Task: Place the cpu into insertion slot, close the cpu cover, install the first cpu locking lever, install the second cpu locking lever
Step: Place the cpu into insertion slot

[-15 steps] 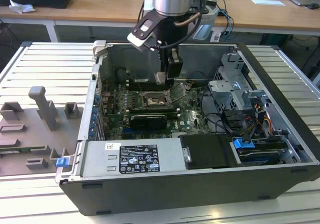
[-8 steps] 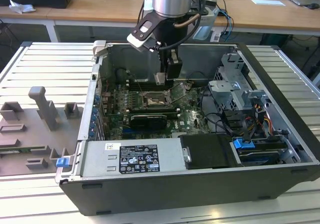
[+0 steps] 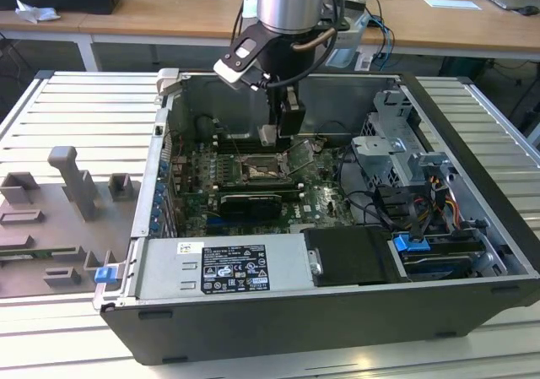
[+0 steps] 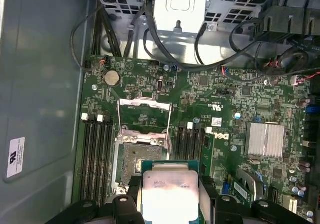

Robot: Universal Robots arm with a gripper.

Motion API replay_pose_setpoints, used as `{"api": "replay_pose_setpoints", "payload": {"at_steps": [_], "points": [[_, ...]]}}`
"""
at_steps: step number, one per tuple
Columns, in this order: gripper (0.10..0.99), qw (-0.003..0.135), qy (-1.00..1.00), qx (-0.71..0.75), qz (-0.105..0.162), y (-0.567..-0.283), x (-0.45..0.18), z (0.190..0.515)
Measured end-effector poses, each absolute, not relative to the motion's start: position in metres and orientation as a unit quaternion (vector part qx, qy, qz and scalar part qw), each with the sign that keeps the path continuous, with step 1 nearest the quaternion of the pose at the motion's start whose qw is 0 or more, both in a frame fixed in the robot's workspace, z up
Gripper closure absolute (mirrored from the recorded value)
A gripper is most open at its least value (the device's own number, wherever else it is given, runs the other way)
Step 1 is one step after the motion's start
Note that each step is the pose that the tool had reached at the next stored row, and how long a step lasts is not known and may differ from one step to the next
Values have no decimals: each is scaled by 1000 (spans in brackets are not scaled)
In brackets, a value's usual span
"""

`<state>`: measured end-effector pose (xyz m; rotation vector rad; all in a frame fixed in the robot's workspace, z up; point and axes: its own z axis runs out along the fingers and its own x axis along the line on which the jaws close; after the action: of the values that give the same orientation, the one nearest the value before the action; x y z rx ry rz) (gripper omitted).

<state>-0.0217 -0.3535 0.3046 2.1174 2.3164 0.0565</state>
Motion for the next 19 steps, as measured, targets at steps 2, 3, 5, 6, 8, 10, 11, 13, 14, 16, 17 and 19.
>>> {"api": "replay_pose_setpoints", "payload": {"at_steps": [2,3,5,6,8,10,11,13,14,16,17,19], "points": [[545,0,737,675,17,-353,-22,302],[545,0,737,675,17,-353,-22,302],[545,-1,737,675,16,-353,-22,299],[545,-1,737,675,16,-353,-22,298],[545,-1,737,675,16,-353,-22,296],[545,-1,737,675,16,-353,-22,293],[545,-1,737,675,16,-353,-22,293],[545,-1,737,675,16,-353,-22,292],[545,-1,737,676,16,-353,-22,291],[545,-1,737,676,16,-352,-22,286],[545,-1,736,677,16,-351,-22,282],[545,-1,732,682,16,-350,-22,278]]}}
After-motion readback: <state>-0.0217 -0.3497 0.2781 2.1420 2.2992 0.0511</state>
